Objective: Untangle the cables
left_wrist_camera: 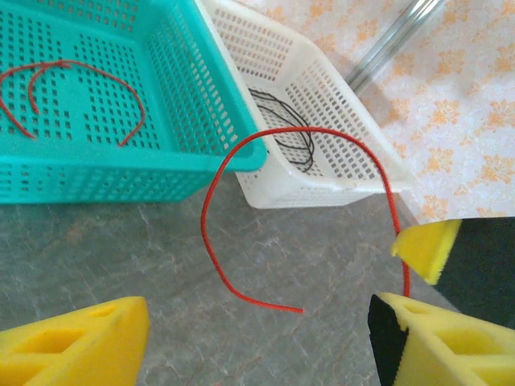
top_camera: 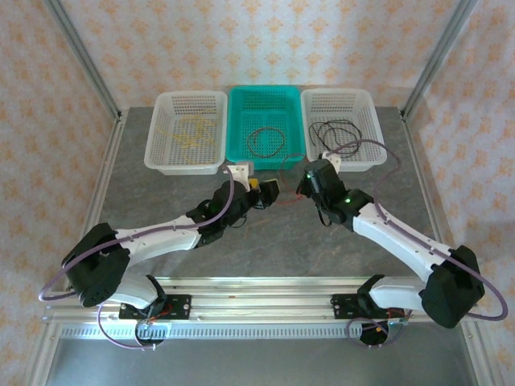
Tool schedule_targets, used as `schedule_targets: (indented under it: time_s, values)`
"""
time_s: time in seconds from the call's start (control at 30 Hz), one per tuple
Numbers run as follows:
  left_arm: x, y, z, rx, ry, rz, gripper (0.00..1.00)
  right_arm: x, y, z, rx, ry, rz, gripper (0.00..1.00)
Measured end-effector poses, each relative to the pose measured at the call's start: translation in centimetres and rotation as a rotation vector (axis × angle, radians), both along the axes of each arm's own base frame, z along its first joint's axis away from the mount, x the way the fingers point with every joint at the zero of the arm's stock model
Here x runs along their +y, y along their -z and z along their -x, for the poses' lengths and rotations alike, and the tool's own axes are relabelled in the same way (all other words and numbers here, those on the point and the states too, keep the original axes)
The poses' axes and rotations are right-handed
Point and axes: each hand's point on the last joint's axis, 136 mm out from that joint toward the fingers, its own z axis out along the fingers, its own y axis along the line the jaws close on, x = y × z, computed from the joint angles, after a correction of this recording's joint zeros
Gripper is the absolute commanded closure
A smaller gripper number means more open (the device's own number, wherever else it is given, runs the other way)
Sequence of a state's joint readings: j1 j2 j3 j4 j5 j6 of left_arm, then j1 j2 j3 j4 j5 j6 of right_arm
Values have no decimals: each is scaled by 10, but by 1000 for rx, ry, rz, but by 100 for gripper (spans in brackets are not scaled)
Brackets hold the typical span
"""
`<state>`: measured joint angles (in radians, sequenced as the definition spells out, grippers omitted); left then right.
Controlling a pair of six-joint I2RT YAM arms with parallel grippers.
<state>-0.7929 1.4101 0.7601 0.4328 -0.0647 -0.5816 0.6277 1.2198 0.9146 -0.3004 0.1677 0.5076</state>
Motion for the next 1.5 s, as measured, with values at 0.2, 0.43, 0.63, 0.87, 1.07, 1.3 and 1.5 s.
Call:
schedule_targets:
  time_s: [0.2,0.43,0.63,0.87,1.07,1.3,1.5]
  values:
    - [19,-14,-17,-27,-47,-24,26,3,-32,-9,-63,12,-22,100]
    - [36,-36,-35,-66,-92,-39,24,7,-68,-24,-129,27,-47,100]
    - [47,-60,-50,-108,-121,-43,19,7,-86,-47,-157,49,-42,100]
    - [58,-92,-74,-161,-157,-39,14,6,-99,-79,-171,71,-38,100]
    - [61,-96,-103,-161,-165,-58,5,14,-103,-113,-171,67,-26,100]
    - [72,-93,-136,-147,-184,-70,1,39,-94,-157,-162,35,-3,100]
    - [84,-90,-154,-135,-198,-68,1,67,-75,-196,-143,-4,-12,100]
